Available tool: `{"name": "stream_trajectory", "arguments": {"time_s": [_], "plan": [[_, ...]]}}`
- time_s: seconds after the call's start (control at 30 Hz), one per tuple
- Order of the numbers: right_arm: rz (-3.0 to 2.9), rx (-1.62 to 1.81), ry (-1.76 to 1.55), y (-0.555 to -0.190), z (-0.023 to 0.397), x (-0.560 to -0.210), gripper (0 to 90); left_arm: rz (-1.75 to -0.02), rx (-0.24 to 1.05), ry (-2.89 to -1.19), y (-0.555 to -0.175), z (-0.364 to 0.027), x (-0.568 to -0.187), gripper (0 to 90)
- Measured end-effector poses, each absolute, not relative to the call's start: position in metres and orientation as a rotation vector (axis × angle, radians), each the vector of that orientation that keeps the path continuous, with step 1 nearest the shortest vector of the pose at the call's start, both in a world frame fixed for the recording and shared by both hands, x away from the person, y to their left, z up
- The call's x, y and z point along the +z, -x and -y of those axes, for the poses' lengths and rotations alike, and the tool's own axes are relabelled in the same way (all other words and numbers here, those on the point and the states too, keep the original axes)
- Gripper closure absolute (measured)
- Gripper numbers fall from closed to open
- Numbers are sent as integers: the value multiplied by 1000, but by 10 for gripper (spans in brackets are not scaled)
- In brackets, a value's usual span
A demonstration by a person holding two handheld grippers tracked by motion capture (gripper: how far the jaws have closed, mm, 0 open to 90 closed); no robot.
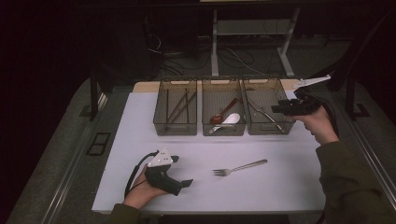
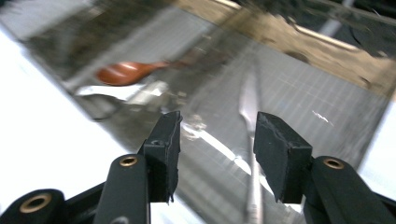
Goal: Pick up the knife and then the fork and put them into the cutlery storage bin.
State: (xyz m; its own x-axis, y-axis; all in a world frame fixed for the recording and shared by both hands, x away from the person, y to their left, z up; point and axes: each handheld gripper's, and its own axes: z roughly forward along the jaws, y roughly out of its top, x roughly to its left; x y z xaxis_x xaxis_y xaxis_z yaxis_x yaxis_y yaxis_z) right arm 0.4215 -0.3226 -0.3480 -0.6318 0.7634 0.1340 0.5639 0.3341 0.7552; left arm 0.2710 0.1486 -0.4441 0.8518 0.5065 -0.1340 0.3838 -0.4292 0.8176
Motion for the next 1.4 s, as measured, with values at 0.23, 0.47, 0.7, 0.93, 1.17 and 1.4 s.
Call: {"name": "stream_trajectory", "arguments": {"time_s": [0.23, 0.47, 0.7, 0.93, 1.17, 1.4], "plan": [[-2414, 1265, -1056, -389, 311, -344, 495, -650, 161, -2069, -271, -148, -444, 0], [-2502, 1281, -923, -360, 293, -352, 516, -651, 157, -2070, -271, -148, -445, 0], [-2567, 1213, -807, -341, 276, -364, 698, -643, 160, -2078, -271, -148, -445, 0], [-2710, 1102, -782, -336, 266, -392, 858, -649, 157, -2072, -270, -148, -445, 0], [-2797, 980, -835, -343, 265, -420, 894, -648, 155, -2076, -271, -148, -445, 0], [-2836, 903, -864, -345, 265, -432, 893, -646, 154, -2076, -270, -148, -445, 0]]}}
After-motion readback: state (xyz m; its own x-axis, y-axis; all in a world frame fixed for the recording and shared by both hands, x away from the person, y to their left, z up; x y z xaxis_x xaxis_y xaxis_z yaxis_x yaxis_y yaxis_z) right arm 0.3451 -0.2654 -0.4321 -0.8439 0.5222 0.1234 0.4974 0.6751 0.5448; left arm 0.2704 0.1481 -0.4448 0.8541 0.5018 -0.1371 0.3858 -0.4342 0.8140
